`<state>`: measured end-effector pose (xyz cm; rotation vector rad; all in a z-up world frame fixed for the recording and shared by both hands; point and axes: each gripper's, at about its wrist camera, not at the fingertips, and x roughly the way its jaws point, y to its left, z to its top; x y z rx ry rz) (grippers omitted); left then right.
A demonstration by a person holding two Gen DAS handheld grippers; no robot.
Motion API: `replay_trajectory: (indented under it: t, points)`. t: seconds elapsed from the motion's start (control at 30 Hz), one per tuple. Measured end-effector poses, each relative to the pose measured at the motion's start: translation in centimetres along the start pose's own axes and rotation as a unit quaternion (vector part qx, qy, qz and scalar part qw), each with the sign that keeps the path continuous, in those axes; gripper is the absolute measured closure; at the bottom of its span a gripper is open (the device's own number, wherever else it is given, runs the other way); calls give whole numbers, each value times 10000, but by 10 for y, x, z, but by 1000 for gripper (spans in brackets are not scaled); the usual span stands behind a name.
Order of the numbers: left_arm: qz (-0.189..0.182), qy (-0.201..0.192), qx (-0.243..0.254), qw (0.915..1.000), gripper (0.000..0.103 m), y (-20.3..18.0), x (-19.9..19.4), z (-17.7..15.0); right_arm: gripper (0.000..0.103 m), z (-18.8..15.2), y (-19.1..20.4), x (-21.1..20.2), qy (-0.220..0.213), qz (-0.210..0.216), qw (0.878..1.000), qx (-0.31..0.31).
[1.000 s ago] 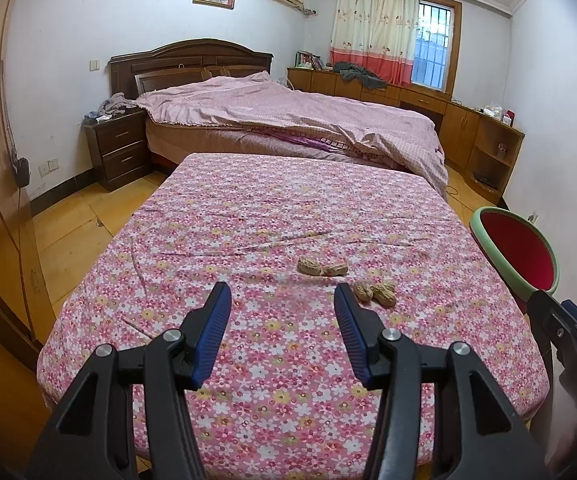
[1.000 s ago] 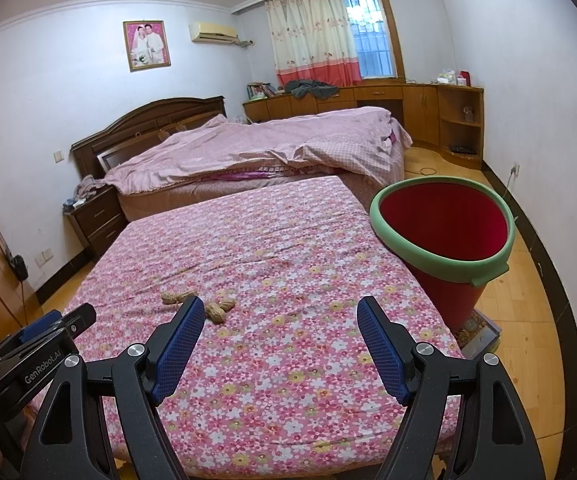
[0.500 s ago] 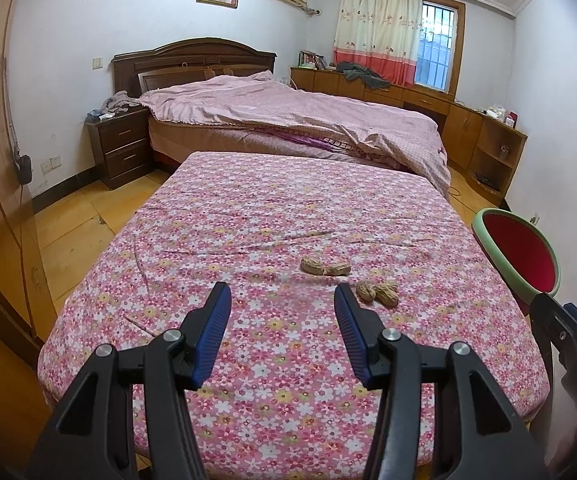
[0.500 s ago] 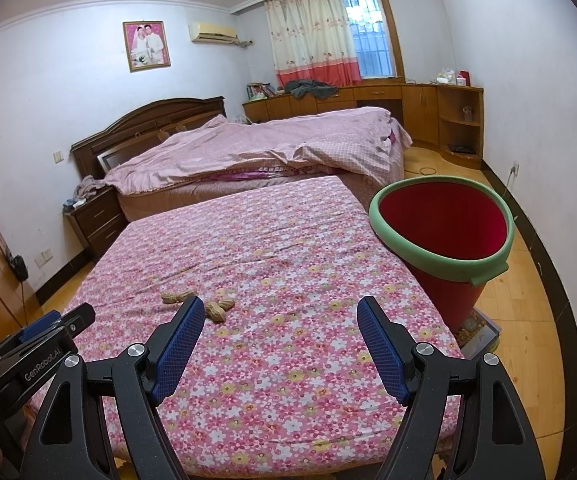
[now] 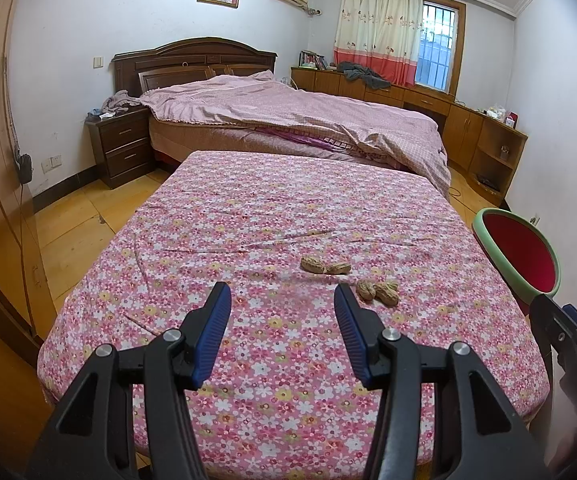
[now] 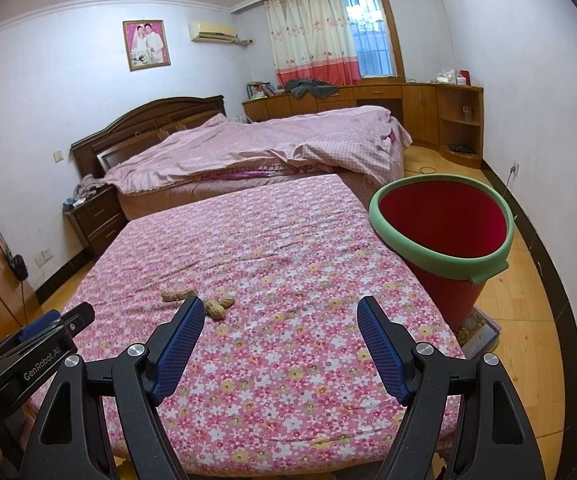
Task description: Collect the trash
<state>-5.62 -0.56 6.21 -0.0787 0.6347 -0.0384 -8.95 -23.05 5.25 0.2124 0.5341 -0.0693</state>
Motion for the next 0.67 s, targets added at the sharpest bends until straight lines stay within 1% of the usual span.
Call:
replay_trajectory:
  t: [0.67]
  points:
    - [16, 20, 51, 10000, 49, -3, 0, -1, 24, -3, -3, 2, 46, 2, 10000, 28]
